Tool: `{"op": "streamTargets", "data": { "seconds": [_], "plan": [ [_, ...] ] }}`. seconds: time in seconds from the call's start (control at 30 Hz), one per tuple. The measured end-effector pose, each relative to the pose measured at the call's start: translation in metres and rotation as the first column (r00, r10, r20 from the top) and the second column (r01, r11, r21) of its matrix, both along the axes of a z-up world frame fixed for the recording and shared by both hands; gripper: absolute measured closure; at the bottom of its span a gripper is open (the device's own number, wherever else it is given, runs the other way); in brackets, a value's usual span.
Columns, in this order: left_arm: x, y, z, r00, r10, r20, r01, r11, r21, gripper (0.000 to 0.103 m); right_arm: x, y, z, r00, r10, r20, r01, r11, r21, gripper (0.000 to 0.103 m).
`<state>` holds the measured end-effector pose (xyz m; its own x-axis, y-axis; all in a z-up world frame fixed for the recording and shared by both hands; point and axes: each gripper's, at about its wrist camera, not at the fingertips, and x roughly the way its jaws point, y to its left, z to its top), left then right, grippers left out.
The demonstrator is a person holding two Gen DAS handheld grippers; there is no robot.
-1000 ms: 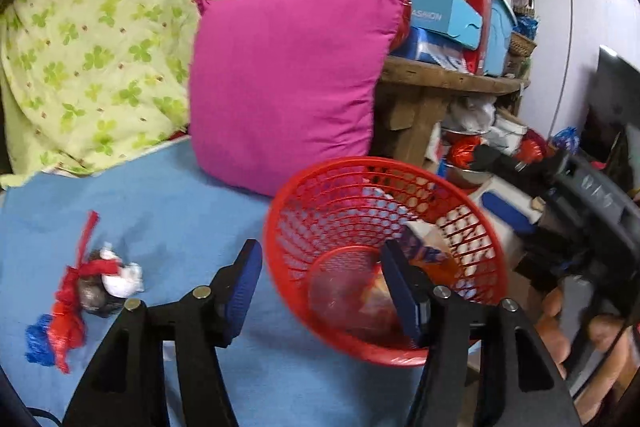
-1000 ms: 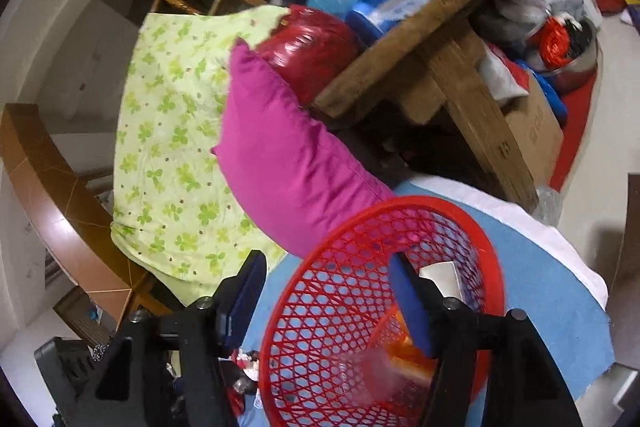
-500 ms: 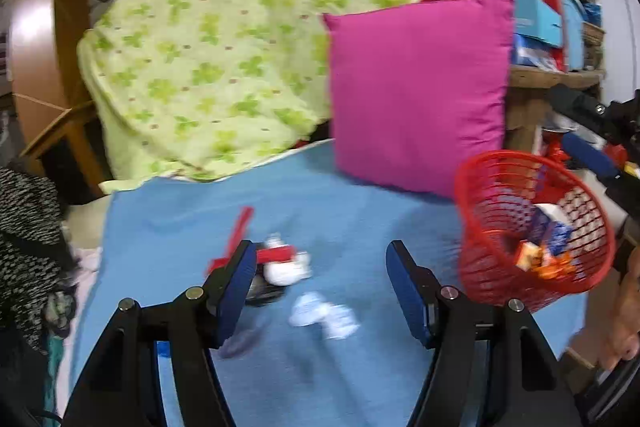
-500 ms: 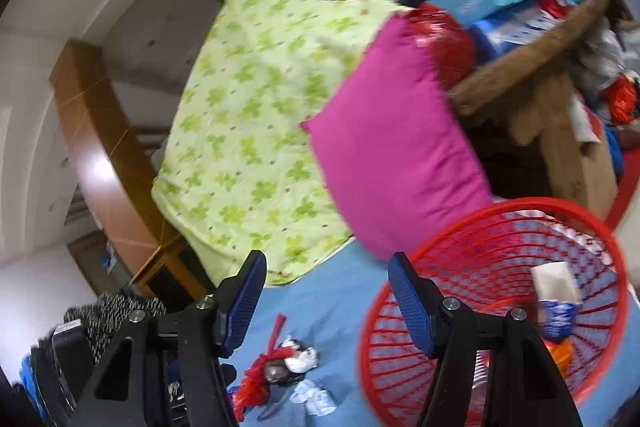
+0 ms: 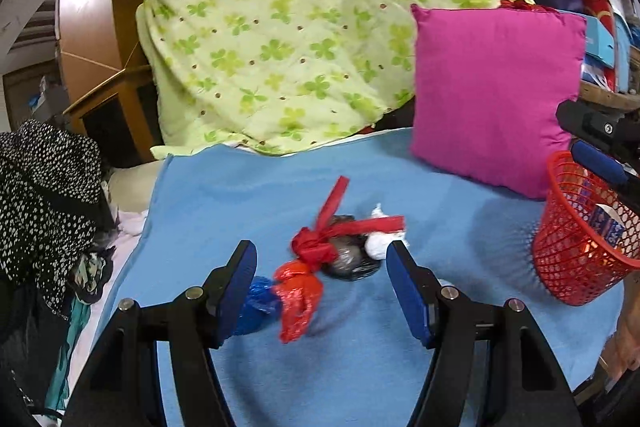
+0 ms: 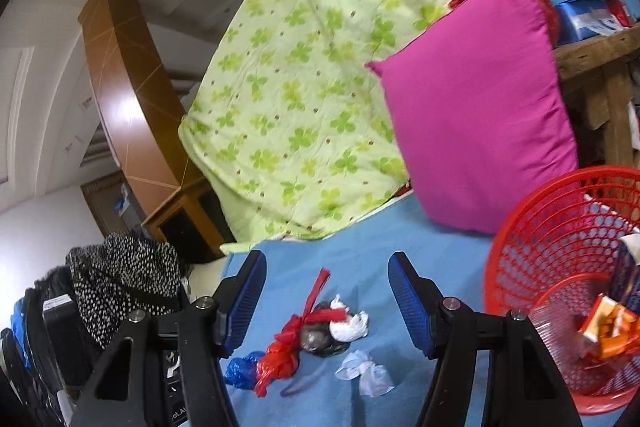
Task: Collect trash
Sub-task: 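Move both grippers back over the remaining bags and tissues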
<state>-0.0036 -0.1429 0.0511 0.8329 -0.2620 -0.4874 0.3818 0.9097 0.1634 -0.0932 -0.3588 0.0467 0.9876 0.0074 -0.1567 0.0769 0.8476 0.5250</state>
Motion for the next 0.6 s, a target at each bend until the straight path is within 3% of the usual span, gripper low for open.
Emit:
{"op": "streamTargets", "data": {
  "seconds": [0.6],
  "plan": [
    [0.026,0.034,-0.030,0.997,0.056,-0.059,-0.058,0.998,-0.034,0.035,0.035,0.029,-0.014,0.993,0.047,-0.107,-0.051,0.998,-0.039,0.035]
  ]
}}
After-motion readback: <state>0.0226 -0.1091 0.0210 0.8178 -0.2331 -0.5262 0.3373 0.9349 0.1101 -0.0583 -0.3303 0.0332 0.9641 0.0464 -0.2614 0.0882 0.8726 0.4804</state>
